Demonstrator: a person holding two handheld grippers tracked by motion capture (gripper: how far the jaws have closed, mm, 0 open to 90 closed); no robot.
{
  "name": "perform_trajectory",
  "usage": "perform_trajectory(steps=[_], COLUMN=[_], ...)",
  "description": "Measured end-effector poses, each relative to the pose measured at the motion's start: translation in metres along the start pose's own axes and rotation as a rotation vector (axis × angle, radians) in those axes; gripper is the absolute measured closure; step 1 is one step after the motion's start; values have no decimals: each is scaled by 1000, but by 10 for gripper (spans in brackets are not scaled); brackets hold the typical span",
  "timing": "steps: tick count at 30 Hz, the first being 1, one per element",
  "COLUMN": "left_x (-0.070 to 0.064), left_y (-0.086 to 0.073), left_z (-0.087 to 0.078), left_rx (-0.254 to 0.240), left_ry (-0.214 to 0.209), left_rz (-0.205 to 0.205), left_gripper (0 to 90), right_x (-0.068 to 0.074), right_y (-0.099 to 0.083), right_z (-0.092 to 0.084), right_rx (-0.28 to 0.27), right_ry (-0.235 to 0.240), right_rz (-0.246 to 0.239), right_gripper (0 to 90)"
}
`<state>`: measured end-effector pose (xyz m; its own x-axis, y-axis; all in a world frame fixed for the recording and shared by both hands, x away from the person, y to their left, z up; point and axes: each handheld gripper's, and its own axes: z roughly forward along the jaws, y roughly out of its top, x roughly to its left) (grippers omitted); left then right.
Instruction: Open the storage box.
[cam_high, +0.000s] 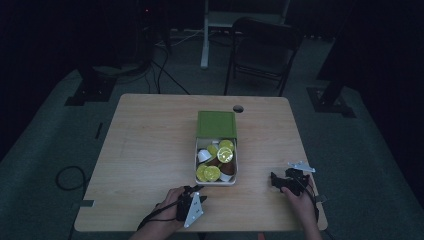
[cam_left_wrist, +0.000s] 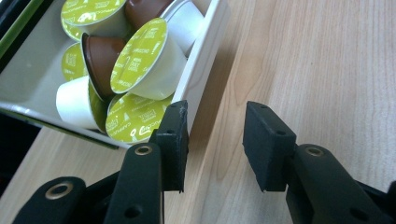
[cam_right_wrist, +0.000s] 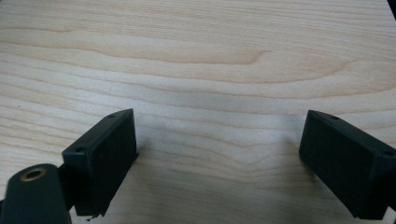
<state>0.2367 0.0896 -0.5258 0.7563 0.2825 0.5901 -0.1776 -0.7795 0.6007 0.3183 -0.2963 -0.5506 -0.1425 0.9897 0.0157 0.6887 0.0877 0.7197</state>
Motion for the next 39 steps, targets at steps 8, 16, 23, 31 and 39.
perform_trajectory(steps=[8,16,23,31,39], left_x=[8,15,20,27,37], left_y=[-10,-21,-31,-41,-54], left_z=[-6,-12,-16,-22,-30], left_rx=[-1,17,30,44,55], left_ry=[-1,-1,10,13,38], left_rz=[-105,-174,-218,-273,-352], left_gripper=[571,571,548,548,494], right_x=[0,0,0,0,0], right_y=[0,0,0,0,0], right_z=[0,0,0,0,0], right_rx=[1,0,0,0,0], right_ry=[0,0,0,0,0], right_rz=[-1,0,0,0,0], right_gripper=[107,107,107,107,107])
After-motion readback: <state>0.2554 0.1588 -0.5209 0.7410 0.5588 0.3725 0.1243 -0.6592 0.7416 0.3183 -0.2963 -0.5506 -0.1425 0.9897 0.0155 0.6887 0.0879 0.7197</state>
